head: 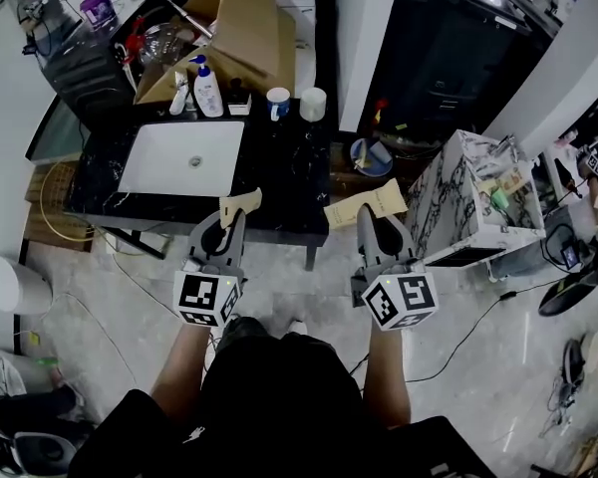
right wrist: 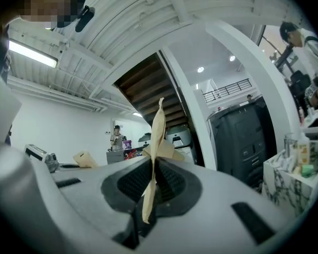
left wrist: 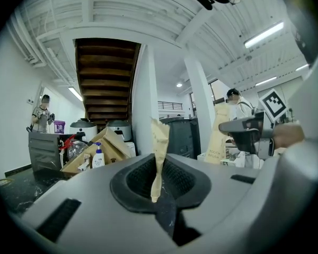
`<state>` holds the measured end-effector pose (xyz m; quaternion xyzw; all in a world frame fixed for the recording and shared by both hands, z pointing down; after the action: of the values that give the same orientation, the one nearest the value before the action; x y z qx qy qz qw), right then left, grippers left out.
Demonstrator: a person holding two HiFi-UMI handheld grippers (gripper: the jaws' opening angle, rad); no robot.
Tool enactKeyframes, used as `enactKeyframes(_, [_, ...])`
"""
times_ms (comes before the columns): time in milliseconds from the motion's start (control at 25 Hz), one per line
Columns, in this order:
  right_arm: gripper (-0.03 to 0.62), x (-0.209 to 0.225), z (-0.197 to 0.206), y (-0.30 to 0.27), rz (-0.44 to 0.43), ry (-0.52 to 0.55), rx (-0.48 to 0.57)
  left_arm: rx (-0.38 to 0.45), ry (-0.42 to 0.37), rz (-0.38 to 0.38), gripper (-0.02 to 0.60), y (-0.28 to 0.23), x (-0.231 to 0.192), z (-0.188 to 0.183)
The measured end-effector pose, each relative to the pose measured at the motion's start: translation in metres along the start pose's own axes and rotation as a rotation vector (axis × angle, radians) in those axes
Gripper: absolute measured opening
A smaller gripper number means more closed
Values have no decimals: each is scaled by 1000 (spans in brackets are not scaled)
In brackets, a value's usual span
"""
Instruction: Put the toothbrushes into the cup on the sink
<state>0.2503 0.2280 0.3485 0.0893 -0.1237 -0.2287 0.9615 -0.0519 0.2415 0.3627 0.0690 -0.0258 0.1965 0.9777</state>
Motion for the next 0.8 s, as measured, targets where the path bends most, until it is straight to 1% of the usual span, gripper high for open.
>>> enactKeyframes(280, [25,6,3,4,-26,-26,0,-8,-9,-38,32,5,7,0])
enactKeyframes(520, [25,9,3,2,-25,-32,10,-4,-14,-38,32,-1,10,-2])
enactKeyframes(800, [25,14,3,-3,-10,-31,12,0,-21,-16,32,-16,8,-2])
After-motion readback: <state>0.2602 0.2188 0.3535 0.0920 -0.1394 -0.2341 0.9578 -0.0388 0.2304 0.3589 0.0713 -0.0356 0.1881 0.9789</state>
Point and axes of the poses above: the fingertips, and each gripper's own axes: y backward along the fingers, x to its right, z out of its underside, the point moved 10 cm from there along y, backward along the fingers, and after that the axes turned 11 degrees about x, right-handed, at the moved point
